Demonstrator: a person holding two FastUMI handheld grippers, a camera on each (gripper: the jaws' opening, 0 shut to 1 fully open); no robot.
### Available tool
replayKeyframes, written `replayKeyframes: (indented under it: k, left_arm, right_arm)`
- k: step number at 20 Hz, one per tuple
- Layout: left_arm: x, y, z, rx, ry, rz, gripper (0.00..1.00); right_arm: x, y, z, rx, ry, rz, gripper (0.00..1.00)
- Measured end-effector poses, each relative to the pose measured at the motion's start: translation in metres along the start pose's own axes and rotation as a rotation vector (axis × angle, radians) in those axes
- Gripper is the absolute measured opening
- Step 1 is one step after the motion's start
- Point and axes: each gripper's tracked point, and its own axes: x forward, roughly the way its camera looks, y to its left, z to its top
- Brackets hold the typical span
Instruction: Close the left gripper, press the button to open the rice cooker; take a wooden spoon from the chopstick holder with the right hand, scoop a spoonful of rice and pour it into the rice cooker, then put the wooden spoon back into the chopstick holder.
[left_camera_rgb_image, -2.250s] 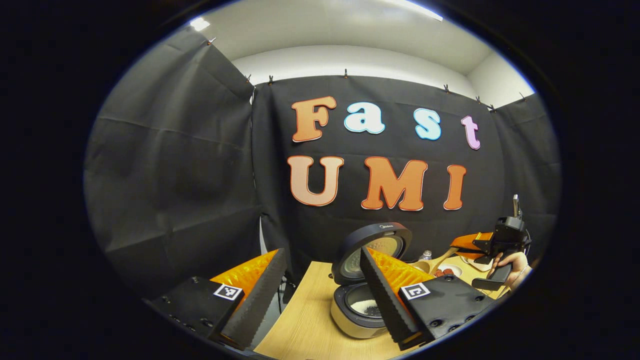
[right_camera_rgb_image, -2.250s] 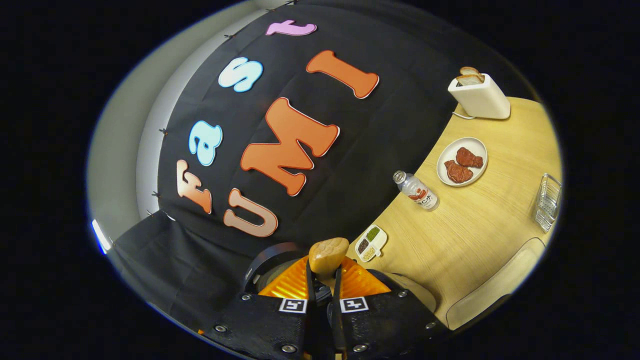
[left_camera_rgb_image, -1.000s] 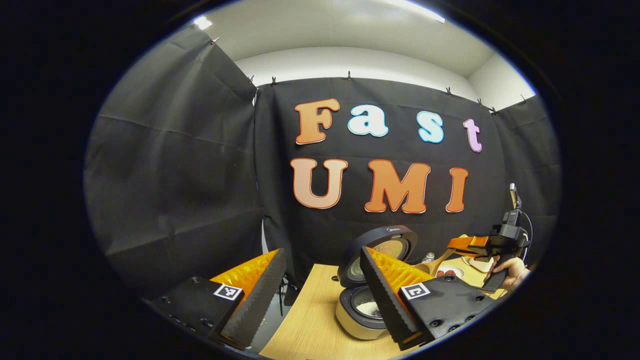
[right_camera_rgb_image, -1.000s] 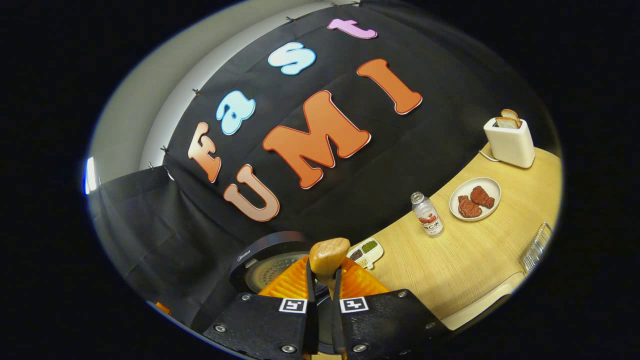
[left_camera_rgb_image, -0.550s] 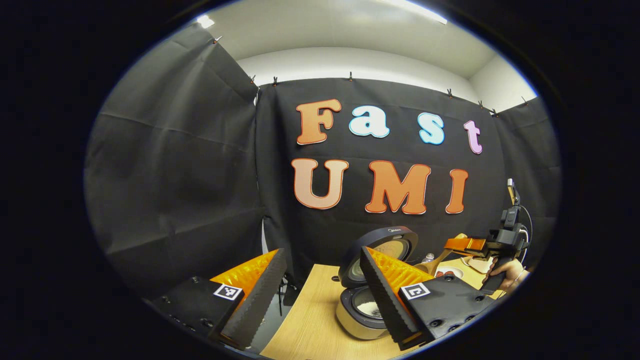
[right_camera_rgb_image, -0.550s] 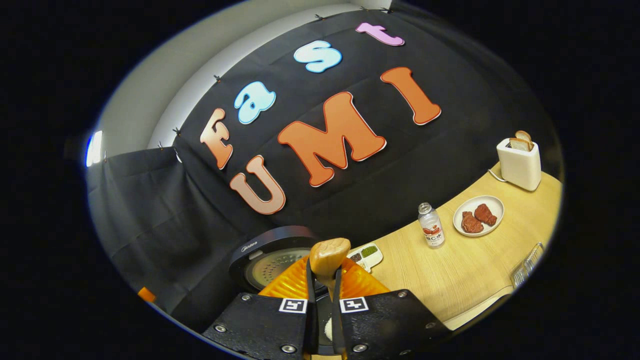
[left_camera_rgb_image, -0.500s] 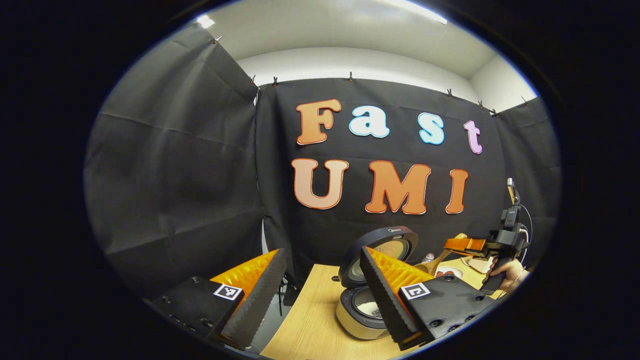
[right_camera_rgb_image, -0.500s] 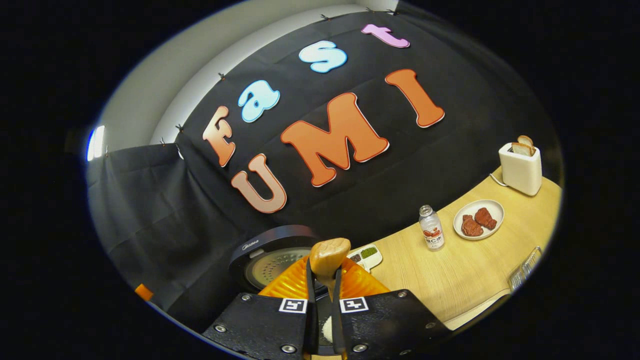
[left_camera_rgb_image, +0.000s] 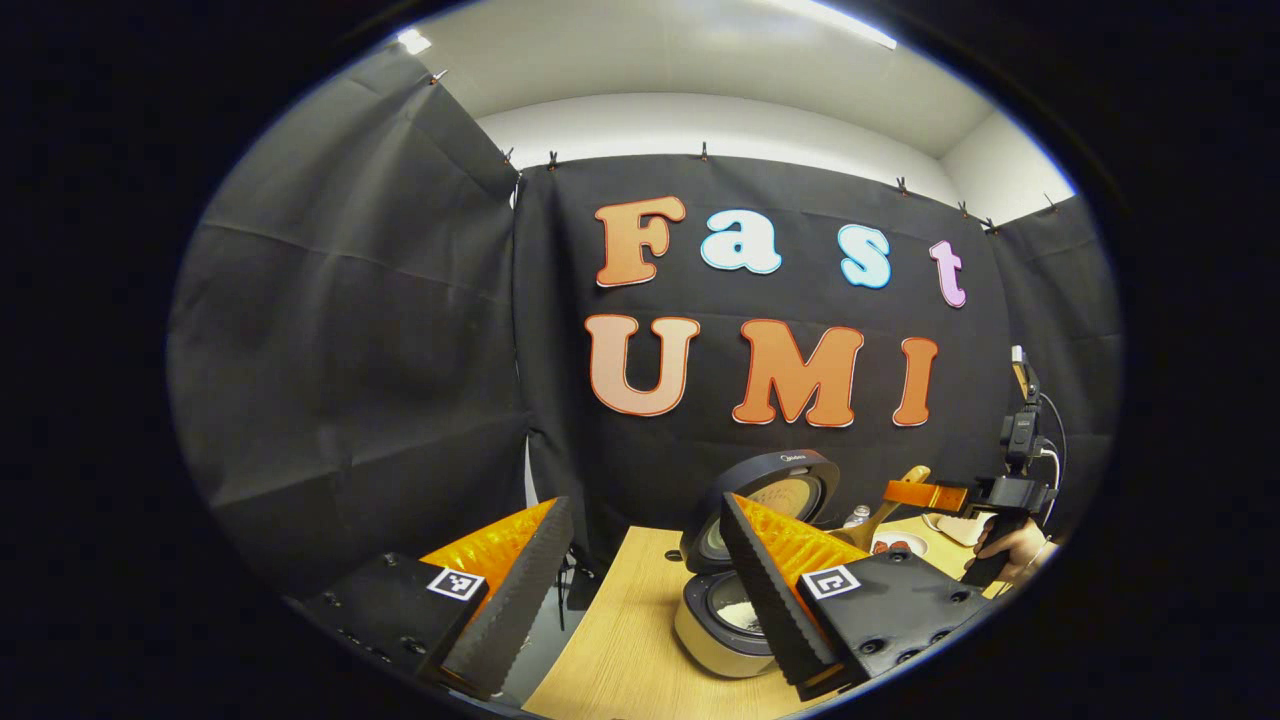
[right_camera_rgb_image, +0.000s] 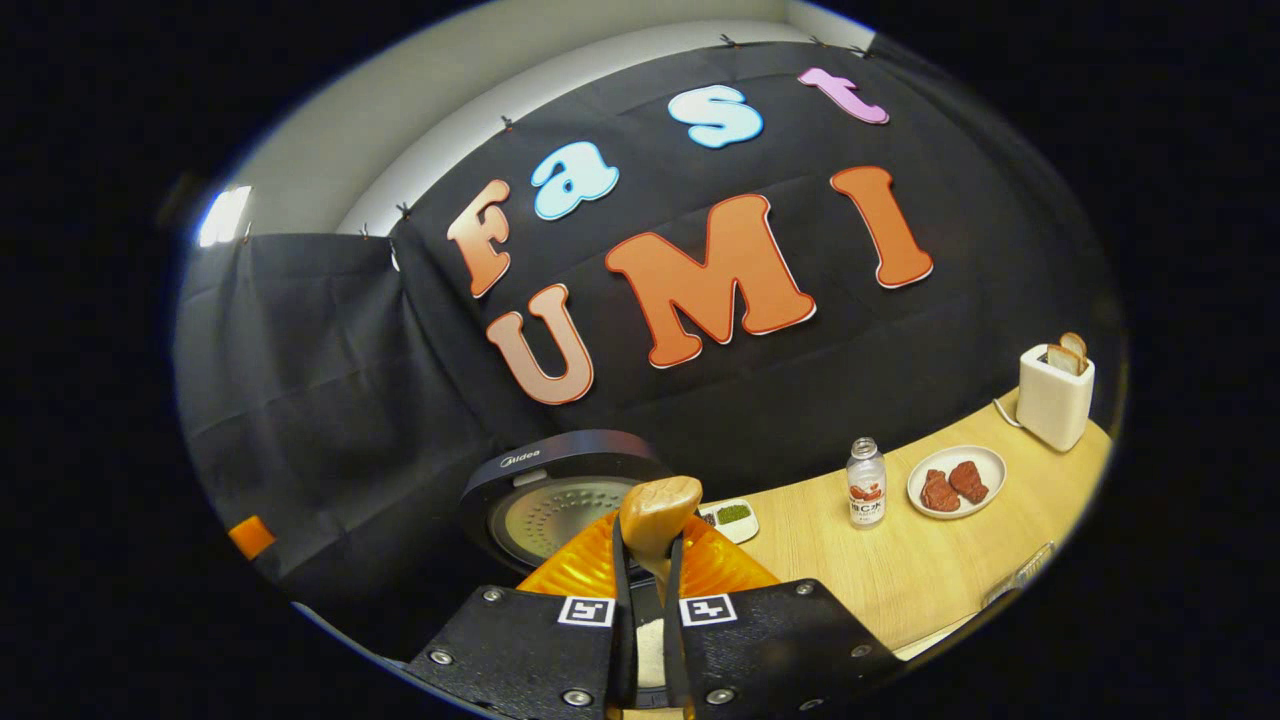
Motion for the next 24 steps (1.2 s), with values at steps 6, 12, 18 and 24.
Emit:
replayKeyframes:
  k: [6,12,18,24]
  left_arm:
    - [0.001,0.003,-0.003,-0.005,0.005,0.008,0.99]
    - [-0.001,0.006,-0.004,0.002,0.007,0.019,0.97]
    - [-0.002,0.005,-0.009,0.008,0.016,0.030,0.97]
    - [0.002,-0.009,-0.004,-0.003,0.004,0.016,0.99]
  right_arm:
    - [-0.001,0.028,-0.014,-0.246,0.005,0.084,0.10]
    - [-0.001,0.045,-0.038,-0.439,0.026,0.141,0.10]
    - [-0.001,0.036,-0.048,-0.417,0.049,0.146,0.10]
    - [-0.014,0.009,-0.013,-0.307,0.012,0.127,0.10]
